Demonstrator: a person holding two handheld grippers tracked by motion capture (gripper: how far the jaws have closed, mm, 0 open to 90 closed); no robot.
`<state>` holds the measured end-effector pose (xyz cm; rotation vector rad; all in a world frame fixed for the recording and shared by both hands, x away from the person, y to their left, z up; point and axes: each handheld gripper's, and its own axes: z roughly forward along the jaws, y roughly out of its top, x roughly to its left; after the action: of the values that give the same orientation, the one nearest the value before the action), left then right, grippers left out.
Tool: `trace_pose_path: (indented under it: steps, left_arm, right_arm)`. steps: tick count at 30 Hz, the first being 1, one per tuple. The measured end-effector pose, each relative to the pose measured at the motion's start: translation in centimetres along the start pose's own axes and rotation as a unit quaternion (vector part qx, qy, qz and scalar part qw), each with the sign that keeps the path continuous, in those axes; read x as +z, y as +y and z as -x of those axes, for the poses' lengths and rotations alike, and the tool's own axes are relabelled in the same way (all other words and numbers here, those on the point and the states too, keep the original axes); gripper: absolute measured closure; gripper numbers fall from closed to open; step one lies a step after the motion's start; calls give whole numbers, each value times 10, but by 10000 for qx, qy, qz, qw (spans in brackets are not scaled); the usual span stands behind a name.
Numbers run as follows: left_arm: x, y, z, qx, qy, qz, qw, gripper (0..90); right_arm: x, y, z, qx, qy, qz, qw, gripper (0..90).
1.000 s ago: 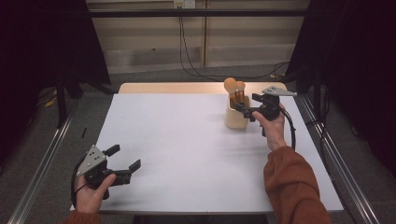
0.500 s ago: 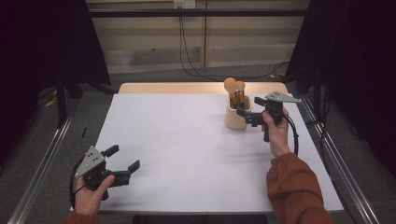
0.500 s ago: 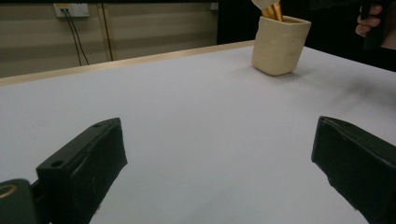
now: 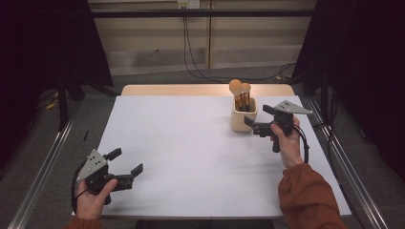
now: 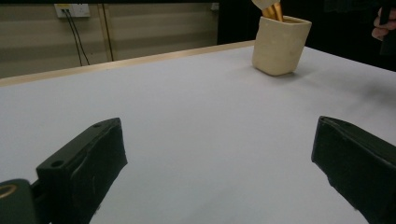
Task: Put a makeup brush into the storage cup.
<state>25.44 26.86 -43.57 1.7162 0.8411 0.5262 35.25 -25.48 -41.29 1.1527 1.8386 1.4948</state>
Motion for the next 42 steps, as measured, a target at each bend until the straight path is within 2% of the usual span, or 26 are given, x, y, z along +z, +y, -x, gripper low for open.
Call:
trace_pose_path:
  steps: [8,11,42]
  left_arm:
    - [0,0,0,-8,11,-1,10000,29]
    - [0,0,0,1,15,2,10000,29]
    - [-4,-1,0,-30,74,21,10000,29]
  right_arm:
    - [-11,-9,-3,-39,-121,-63,9999,30]
    - [-17,-11,-5,-75,-191,10,9998,30]
    - [-65,-41,-19,-20,-368,9,9993,18]
